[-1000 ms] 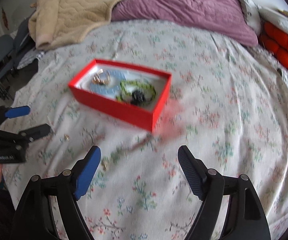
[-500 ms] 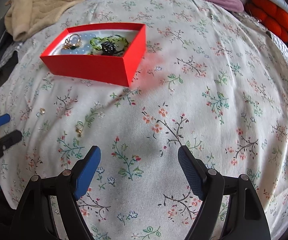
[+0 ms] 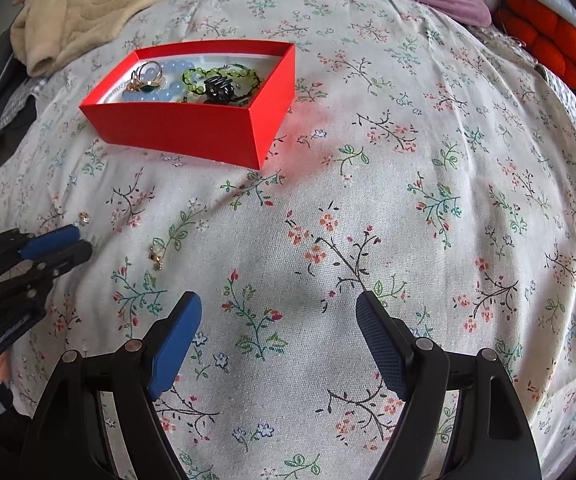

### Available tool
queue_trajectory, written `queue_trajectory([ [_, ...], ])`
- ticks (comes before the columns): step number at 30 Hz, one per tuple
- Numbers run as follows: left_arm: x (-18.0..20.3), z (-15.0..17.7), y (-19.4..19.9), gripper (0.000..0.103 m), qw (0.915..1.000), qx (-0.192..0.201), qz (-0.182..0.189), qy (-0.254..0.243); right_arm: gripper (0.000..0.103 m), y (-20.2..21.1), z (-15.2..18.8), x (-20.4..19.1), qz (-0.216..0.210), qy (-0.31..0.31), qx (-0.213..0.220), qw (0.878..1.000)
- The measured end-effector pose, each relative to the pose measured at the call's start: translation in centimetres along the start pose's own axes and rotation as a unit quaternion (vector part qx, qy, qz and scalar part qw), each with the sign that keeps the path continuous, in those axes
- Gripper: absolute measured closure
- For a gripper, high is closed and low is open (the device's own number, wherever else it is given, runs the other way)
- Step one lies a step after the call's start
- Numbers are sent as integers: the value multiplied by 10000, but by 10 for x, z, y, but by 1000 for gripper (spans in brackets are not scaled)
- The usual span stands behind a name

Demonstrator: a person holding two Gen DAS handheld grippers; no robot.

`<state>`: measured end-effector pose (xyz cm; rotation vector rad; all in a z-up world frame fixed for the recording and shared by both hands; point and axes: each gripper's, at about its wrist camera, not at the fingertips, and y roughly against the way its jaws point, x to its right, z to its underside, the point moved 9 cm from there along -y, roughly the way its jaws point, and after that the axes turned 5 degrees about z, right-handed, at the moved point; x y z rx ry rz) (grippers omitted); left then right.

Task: Organize jewelry
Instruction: 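Close the left gripper on a gold earring on the bedspread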

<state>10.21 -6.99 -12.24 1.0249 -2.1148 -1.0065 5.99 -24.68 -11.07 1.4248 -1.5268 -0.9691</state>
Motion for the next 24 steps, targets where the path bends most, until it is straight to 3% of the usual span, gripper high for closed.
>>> queue_trajectory([
  [24, -13, -14, -10, 82, 9987, 190, -467, 60, 21, -8, 1, -6, 55, 156, -114, 9998],
])
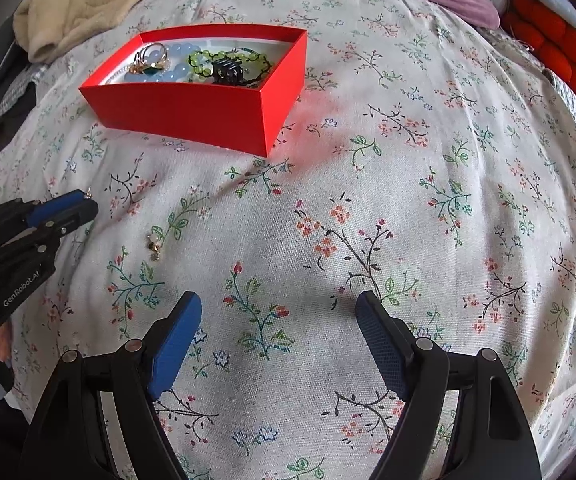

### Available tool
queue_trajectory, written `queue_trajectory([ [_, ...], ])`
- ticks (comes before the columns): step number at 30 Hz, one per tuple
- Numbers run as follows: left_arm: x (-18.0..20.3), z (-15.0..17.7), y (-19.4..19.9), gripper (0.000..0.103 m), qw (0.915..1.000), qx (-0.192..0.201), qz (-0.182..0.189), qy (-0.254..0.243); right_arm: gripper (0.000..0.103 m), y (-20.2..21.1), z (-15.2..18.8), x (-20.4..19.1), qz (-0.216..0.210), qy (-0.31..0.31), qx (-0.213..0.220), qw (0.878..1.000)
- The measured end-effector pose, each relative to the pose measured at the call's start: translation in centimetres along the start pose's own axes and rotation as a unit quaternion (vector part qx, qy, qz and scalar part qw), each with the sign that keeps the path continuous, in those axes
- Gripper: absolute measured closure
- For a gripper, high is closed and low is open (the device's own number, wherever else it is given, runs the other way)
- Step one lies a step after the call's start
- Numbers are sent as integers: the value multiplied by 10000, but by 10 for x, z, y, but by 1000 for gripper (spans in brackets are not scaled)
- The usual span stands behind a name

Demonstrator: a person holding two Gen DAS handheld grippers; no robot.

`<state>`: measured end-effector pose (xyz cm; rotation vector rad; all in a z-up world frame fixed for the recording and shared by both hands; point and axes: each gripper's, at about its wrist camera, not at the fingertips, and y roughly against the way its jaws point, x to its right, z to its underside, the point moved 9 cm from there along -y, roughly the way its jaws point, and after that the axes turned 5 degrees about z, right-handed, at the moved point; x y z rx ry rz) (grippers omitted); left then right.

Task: Organize jewelry
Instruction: 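Close the left gripper on a gold earring on the bedspread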

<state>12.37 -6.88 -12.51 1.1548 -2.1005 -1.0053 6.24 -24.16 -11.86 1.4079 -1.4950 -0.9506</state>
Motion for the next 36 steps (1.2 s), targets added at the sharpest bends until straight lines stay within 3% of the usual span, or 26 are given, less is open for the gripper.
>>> queue_trajectory([
  [4, 1, -1, -1, 87, 9999, 13, -52, -100, 21, -2, 0, -2, 15, 27, -11, 10000],
  [6, 2, -1, -1, 96, 9998, -21, -78, -160, 21, -2, 0, -3, 26, 44, -12, 10000],
  [15, -8, 1, 9, 96, 9998, -156, -88, 34, 21, -5, -2, -11, 22, 89, 7, 10000],
  [25, -25, 7, 23, 96, 9993, -191, -292, 126, 22, -9, -11, -53, -273, 283, 6, 9992],
  [36, -30, 11, 29, 96, 9994, -203, -220, 184, 57, -16, -29, -77, -305, 222, 10, 9993],
])
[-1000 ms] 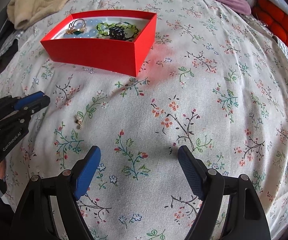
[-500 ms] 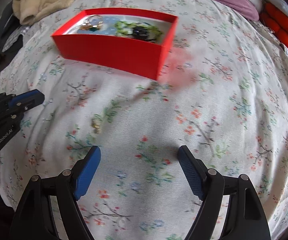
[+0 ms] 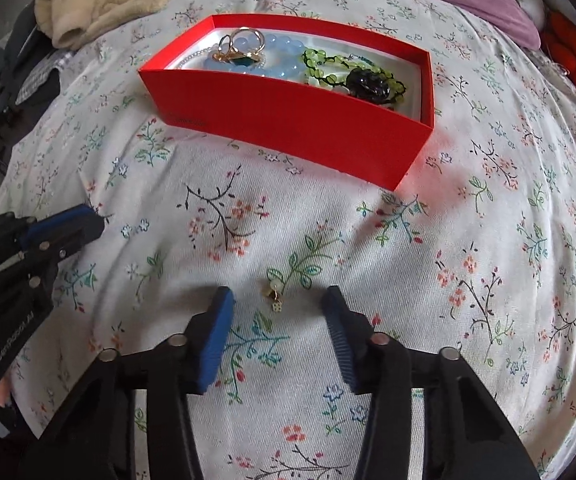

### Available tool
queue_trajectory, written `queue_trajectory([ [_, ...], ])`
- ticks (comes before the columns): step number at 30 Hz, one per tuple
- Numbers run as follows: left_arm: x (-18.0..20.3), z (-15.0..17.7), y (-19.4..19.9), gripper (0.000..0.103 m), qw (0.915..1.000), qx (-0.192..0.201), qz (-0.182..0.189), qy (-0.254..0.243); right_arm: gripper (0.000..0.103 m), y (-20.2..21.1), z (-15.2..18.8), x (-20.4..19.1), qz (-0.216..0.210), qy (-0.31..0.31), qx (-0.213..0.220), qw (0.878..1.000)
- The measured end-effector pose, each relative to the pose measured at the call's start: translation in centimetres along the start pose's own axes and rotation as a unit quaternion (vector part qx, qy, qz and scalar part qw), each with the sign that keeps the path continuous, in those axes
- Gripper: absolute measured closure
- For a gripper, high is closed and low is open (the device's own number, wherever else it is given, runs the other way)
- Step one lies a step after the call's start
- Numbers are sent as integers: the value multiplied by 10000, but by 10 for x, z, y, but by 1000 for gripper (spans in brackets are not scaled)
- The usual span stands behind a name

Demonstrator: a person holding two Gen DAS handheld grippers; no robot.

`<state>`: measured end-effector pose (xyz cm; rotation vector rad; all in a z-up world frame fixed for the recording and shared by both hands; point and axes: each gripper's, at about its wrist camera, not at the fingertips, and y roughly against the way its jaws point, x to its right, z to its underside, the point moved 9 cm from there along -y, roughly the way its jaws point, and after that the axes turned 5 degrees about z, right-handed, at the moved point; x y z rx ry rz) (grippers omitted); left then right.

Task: Organize jewelry
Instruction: 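Close the left gripper on a gold earring on the bedspread, then lift the earring with the left gripper while the right grasps the other gold earring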

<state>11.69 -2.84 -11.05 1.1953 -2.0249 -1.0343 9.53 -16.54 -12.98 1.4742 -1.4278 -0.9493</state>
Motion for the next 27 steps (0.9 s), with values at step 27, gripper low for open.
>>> queue_trajectory([
  [27, -2, -6, 3, 96, 9999, 37, 68, 151, 97, 4, -5, 5, -265, -198, -64, 9994],
])
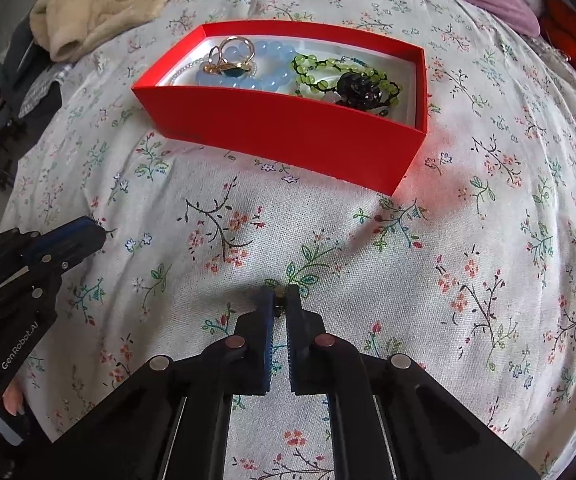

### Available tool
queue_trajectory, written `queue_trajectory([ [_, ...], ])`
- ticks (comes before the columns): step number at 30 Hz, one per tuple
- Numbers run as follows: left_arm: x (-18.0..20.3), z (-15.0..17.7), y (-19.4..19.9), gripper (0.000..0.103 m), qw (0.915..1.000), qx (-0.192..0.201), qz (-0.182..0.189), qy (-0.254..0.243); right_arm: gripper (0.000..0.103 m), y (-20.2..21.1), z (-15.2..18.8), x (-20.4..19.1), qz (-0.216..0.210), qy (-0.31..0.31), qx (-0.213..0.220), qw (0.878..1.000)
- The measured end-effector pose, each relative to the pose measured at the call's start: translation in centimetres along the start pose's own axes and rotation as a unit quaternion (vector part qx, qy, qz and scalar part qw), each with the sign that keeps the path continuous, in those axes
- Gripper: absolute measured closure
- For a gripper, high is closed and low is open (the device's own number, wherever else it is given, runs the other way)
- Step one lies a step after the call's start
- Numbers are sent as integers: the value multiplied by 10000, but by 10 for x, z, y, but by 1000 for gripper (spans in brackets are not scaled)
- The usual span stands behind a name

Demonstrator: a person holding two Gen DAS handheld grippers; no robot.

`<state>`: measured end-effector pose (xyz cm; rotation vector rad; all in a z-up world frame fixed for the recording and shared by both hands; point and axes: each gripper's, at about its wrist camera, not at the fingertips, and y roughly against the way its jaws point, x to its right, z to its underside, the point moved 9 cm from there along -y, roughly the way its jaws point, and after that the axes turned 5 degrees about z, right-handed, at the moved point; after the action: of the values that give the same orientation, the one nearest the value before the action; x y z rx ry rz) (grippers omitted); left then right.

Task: Organize jewelry
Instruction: 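Lift the earring with the left gripper while the right grasps the other gold earring, then carry both earrings into the red box and open both grippers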

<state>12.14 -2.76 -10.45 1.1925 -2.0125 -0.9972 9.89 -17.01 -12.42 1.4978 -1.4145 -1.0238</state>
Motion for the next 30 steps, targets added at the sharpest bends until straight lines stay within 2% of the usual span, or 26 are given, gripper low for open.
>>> queue_trajectory([
  [30, 11, -17, 10, 96, 9997, 172, 148, 90, 97, 39, -19, 7, -383, -305, 366, 9981],
])
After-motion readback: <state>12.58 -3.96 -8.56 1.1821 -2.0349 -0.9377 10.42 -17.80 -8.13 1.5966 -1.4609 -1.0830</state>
